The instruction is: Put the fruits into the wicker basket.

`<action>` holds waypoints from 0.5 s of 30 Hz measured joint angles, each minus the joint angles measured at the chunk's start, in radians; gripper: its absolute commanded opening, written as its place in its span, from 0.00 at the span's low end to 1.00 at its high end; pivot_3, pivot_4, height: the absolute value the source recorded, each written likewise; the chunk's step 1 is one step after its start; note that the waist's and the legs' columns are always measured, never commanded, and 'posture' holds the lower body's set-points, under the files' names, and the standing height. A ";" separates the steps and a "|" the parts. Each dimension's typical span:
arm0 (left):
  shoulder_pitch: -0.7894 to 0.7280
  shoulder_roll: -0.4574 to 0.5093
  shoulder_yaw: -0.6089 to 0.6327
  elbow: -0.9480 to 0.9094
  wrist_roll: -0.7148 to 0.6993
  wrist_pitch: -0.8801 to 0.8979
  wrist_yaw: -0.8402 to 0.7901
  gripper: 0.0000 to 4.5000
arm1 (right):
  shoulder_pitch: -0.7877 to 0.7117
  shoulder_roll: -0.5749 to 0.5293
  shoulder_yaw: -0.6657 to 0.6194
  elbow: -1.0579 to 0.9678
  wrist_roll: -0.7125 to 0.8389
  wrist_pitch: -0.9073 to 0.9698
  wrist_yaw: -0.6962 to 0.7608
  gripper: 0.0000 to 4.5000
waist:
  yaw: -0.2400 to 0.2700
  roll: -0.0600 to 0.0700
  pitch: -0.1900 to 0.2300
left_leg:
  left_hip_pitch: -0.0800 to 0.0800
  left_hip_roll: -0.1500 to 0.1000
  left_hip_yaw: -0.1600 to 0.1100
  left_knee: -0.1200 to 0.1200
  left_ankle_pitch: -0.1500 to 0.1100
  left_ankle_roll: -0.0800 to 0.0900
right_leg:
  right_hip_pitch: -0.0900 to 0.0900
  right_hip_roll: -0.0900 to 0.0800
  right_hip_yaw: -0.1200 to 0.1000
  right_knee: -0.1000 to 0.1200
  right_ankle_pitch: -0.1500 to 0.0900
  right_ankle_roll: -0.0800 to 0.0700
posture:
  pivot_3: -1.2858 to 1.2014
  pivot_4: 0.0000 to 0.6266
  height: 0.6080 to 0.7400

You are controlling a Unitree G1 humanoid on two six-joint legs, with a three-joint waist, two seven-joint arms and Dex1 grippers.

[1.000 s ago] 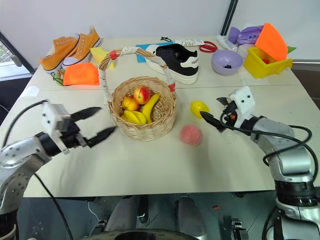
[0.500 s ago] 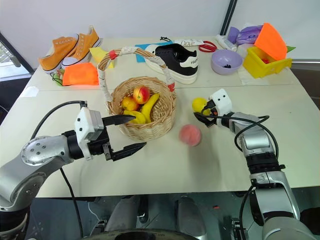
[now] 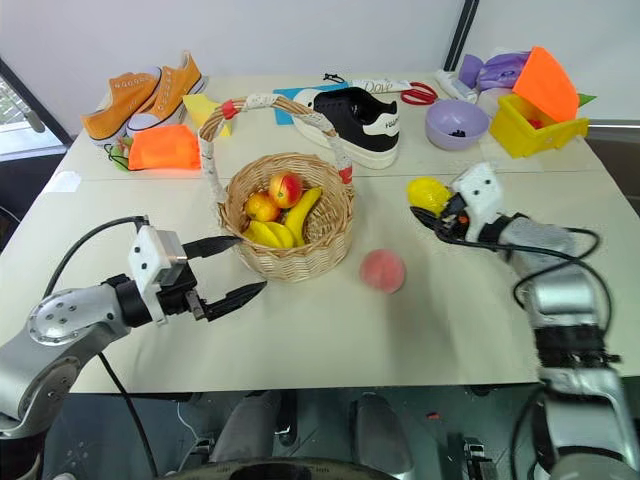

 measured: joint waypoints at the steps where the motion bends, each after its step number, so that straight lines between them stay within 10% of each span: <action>1: 0.003 0.000 0.009 0.015 0.004 -0.019 -0.012 1.00 | 0.015 -0.022 0.001 -0.097 0.048 0.047 0.030 0.49 | -0.004 0.000 0.000 | 0.001 0.000 0.000 0.000 0.000 0.000 | 0.000 0.000 0.000 0.000 0.000 0.000 | 0.52 0.24 0.95; 12: -0.013 0.012 0.065 0.127 0.016 -0.100 -0.098 1.00 | -0.404 0.349 0.405 -0.249 -0.045 0.377 -0.275 0.49 | -0.022 -0.001 -0.001 | 0.002 0.000 -0.001 -0.001 0.000 -0.001 | -0.002 -0.003 -0.001 0.000 -0.001 -0.006 | 0.52 0.24 0.95; 15: -0.010 0.009 0.067 0.124 0.016 -0.100 -0.095 1.00 | -0.431 0.378 0.438 -0.183 -0.091 0.393 -0.311 0.78 | -0.016 -0.002 -0.001 | -0.007 -0.002 -0.002 -0.001 0.000 -0.001 | -0.008 -0.005 -0.002 0.000 0.001 -0.003 | 0.52 0.24 0.95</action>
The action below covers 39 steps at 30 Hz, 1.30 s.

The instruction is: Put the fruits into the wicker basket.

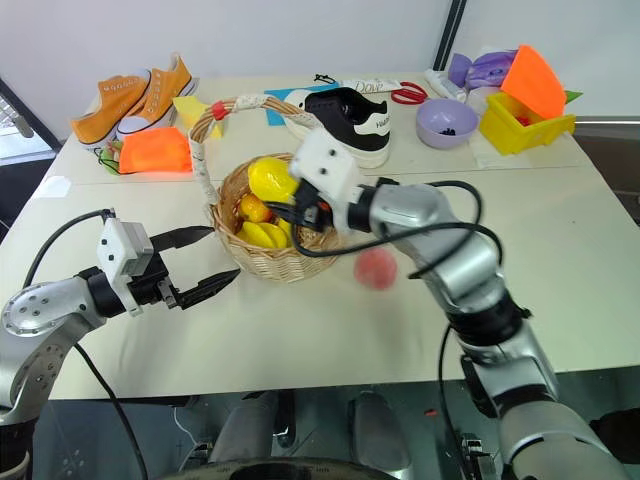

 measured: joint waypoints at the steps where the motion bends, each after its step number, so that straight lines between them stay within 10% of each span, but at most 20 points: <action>1: 0.001 -0.002 0.000 -0.002 0.000 0.001 0.003 1.00 | 0.000 0.001 -0.001 0.008 -0.002 0.001 -0.002 0.91 | 0.000 0.000 0.000 | -0.005 0.000 0.000 0.001 0.000 0.000 | -0.005 0.000 0.000 0.000 0.000 0.001 | 0.52 0.24 0.95; 15: -0.030 -0.035 -0.071 -0.078 -0.024 0.034 0.024 1.00 | 0.373 -0.351 -0.377 -0.293 0.285 0.069 0.257 0.99 | 0.012 0.000 0.000 | -0.002 0.001 0.000 0.003 0.000 0.001 | 0.002 0.001 -0.003 0.000 0.000 0.001 | 0.52 0.24 0.95; 26: -0.094 -0.027 -0.197 -0.123 -0.023 0.074 -0.017 1.00 | 0.578 -0.318 -0.257 -0.218 0.096 -0.047 0.114 0.99 | 0.016 -0.001 -0.002 | 0.007 0.001 0.000 0.004 0.000 0.001 | 0.008 0.004 -0.001 0.001 0.000 0.001 | 0.52 0.24 0.95; 31: -0.100 -0.027 -0.195 -0.127 -0.024 0.091 -0.014 1.00 | 0.565 -0.294 -0.237 -0.173 0.038 -0.092 0.072 0.52 | 0.020 -0.006 -0.005 | 0.008 0.001 0.000 0.004 0.000 0.001 | 0.010 0.004 -0.001 0.000 0.000 0.001 | 0.52 0.24 0.95; 39: -0.099 -0.027 -0.187 -0.137 -0.041 0.109 0.002 1.00 | 0.544 -0.301 -0.222 -0.144 -0.025 -0.117 0.066 0.57 | 0.019 -0.006 -0.005 | 0.011 0.002 0.000 0.003 0.000 0.001 | 0.013 0.003 -0.001 0.000 -0.001 -0.002 | 0.52 0.24 0.95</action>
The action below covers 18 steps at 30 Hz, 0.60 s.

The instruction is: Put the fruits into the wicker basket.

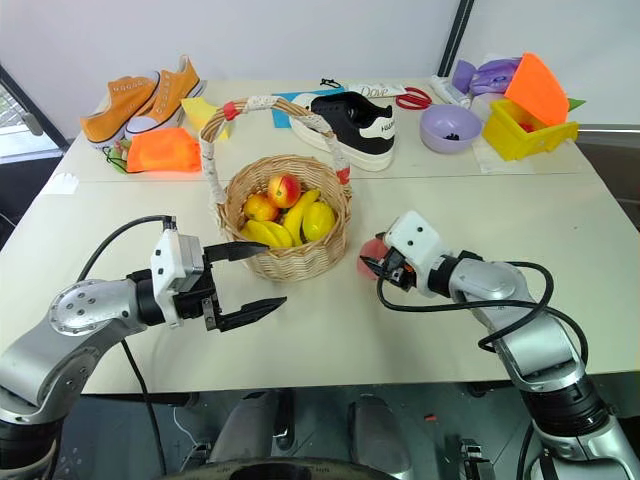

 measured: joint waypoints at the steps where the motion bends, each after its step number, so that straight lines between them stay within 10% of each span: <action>1: 0.000 0.000 0.001 0.000 -0.003 0.001 0.002 1.00 | 0.000 0.001 -0.011 0.001 0.013 0.005 0.011 0.65 | 0.000 0.000 0.000 | 0.000 0.000 0.000 0.000 0.000 0.000 | 0.000 0.000 0.000 0.000 0.000 0.000 | 0.52 0.24 0.95; 5: 0.002 0.000 0.007 0.000 -0.005 0.004 0.004 1.00 | 0.018 0.006 -0.040 -0.035 0.103 0.035 0.065 1.00 | 0.001 0.000 0.000 | 0.000 0.000 0.000 -0.001 0.000 0.000 | 0.000 0.000 0.000 0.000 0.001 0.002 | 0.52 0.24 0.95; 18: 0.000 0.000 0.014 -0.003 -0.025 0.009 0.005 1.00 | 0.099 -0.002 -0.106 -0.046 0.122 -0.010 0.058 1.00 | 0.001 0.001 0.000 | -0.001 0.000 0.000 -0.001 0.000 0.000 | -0.001 -0.001 0.000 0.000 0.000 -0.001 | 0.52 0.24 0.95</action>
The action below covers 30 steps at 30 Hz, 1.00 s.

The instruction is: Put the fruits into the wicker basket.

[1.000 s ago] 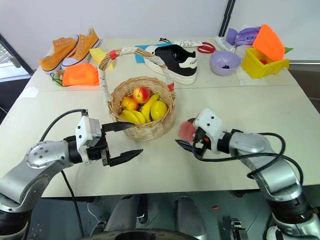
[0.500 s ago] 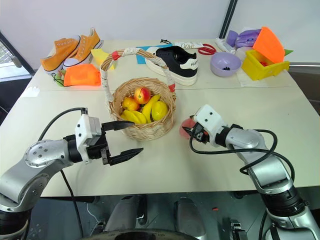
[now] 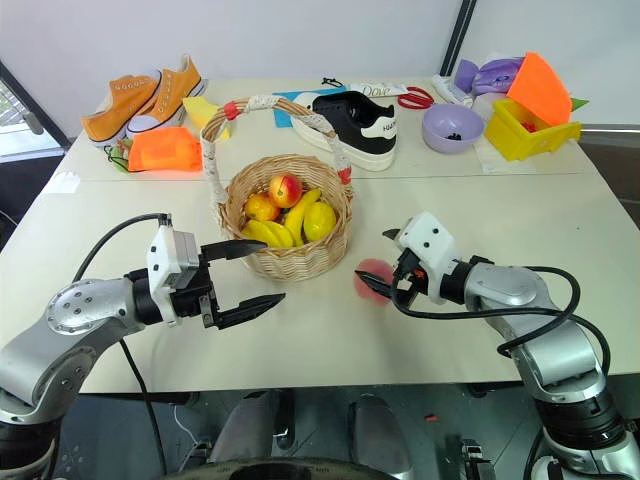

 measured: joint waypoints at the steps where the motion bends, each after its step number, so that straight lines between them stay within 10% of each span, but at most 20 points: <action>1: 0.000 0.000 0.000 -0.002 0.000 0.000 0.000 1.00 | 0.013 0.000 0.000 0.001 0.000 -0.011 0.001 1.00 | 0.000 0.000 0.000 | 0.000 0.000 0.000 0.000 0.000 0.000 | 0.000 0.000 0.000 0.000 0.000 0.000 | 0.52 0.24 0.95; 19: -0.001 0.000 0.000 -0.006 0.000 0.002 0.000 1.00 | 0.151 0.032 0.020 0.022 0.123 0.055 0.050 1.00 | 0.001 -0.001 -0.001 | 0.001 0.000 0.000 0.000 0.000 0.000 | 0.003 -0.002 0.000 -0.002 -0.001 -0.002 | 0.52 0.24 0.95; 23: -0.001 0.000 0.000 -0.006 0.000 0.002 0.000 1.00 | 0.153 0.031 0.028 0.037 0.121 0.063 0.049 0.73 | 0.001 -0.001 -0.001 | 0.001 0.000 0.000 0.000 -0.001 0.000 | 0.002 -0.002 0.000 -0.003 -0.001 -0.003 | 0.52 0.24 0.95; 30: 0.022 0.027 0.034 -0.005 0.001 0.001 -0.002 1.00 | 0.157 -0.015 -0.033 0.004 0.131 0.016 0.082 0.70 | 0.000 0.000 0.000 | -0.003 0.000 0.000 -0.001 -0.001 0.000 | -0.002 -0.002 0.000 -0.004 -0.001 -0.002 | 0.52 0.24 0.95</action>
